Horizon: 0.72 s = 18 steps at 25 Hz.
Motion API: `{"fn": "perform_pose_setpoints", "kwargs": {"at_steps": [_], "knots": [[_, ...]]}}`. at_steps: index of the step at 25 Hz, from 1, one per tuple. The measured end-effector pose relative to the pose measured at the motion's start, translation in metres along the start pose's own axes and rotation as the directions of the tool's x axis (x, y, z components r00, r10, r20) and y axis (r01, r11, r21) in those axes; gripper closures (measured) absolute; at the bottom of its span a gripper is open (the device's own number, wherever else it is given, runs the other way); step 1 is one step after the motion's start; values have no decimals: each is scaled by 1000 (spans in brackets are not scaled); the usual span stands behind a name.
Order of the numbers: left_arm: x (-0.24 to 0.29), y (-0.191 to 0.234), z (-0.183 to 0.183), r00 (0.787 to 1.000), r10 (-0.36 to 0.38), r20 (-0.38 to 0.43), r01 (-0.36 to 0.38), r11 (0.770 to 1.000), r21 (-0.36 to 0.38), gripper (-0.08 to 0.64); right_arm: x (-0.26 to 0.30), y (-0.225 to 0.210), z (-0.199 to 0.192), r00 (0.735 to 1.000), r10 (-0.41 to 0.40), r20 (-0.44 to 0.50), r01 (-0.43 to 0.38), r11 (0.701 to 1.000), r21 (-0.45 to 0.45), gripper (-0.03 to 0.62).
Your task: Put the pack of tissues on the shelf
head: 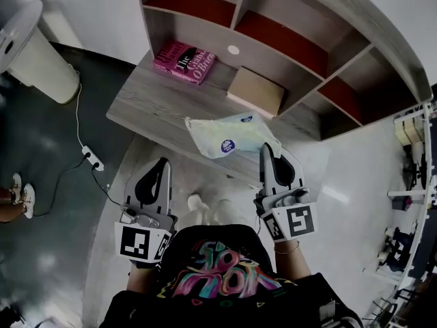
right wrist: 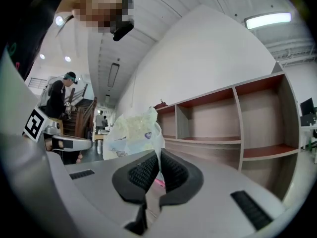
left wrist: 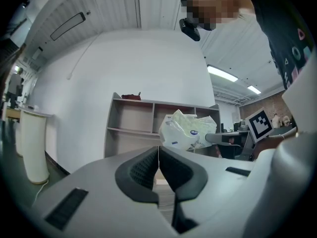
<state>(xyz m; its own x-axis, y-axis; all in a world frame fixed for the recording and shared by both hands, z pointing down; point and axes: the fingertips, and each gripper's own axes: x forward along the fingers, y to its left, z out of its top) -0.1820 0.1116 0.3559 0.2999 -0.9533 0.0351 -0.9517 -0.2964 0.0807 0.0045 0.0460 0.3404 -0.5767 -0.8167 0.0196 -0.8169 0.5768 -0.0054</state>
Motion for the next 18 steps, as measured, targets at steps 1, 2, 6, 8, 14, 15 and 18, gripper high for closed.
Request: {"fn": "perform_pose_setpoints", "kwargs": {"at_steps": [1, 2, 6, 8, 14, 15, 18], "knots": [[5, 0, -3, 1000, -14, -3, 13, 1000, -10, 535, 3, -3, -2, 1000, -11, -6, 11, 1000, -3, 574], [10, -1, -6, 1000, -26, -5, 26, 999, -20, 535, 5, -7, -3, 1000, -23, -11, 23, 1000, -6, 574], [29, -1, -14, 998, -58, -20, 57, 998, -38, 535, 16, -25, -8, 997, -72, -20, 72, 997, -2, 574], [40, 1, -16, 998, -66, -20, 65, 997, -34, 535, 21, -34, -12, 996, -88, -22, 88, 996, 1, 574], [84, 5, -5, 997, -79, -7, 79, 997, -10, 535, 45, -74, -5, 992, -127, 5, 127, 992, 5, 574], [95, 6, -2, 996, -85, -3, 85, 996, -5, 535, 50, -81, -3, 991, -135, 11, 135, 991, 6, 574], [131, 9, 7, 994, -109, 7, 109, 994, 6, 535, 71, -105, 4, 988, -152, 27, 152, 988, 5, 574]]}}
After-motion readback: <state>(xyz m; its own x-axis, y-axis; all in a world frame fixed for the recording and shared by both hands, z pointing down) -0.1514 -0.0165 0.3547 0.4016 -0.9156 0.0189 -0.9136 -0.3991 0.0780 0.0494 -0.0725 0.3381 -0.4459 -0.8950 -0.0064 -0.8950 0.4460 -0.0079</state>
